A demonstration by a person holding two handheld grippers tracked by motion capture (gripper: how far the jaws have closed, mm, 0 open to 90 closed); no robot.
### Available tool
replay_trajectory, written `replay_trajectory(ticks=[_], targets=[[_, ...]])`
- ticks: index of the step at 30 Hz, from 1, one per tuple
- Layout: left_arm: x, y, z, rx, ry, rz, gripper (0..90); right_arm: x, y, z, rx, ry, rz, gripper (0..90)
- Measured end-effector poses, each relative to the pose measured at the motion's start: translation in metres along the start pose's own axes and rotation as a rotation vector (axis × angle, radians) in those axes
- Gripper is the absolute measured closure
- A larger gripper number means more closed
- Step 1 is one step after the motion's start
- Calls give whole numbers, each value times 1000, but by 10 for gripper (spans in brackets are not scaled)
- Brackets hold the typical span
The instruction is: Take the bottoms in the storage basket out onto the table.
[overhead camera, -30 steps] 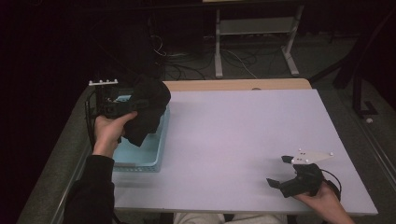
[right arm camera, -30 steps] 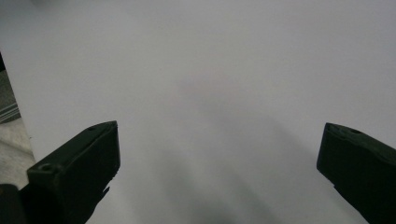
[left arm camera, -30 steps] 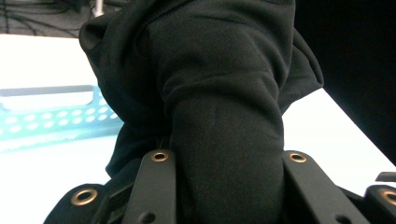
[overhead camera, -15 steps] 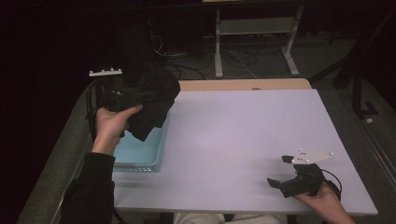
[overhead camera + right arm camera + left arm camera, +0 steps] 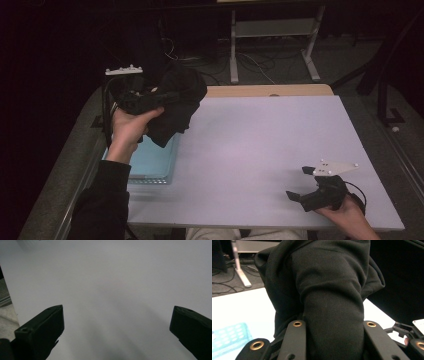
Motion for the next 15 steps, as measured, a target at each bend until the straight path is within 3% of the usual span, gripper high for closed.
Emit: replay_trajectory(ticks=[15], targets=[[24, -29, -8, 0, -31, 64, 691, 2, 7, -3, 31, -9, 6, 0]])
Point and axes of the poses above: each handheld gripper's, and its own axes: y roughly backward along the jaws, z roughly out of its underside, x roughly to its right, the point moved 9 cm from there along -y, roughly forward along the jaws, and after that the axes turned 8 degrees about -y, right-handed, at the moved point
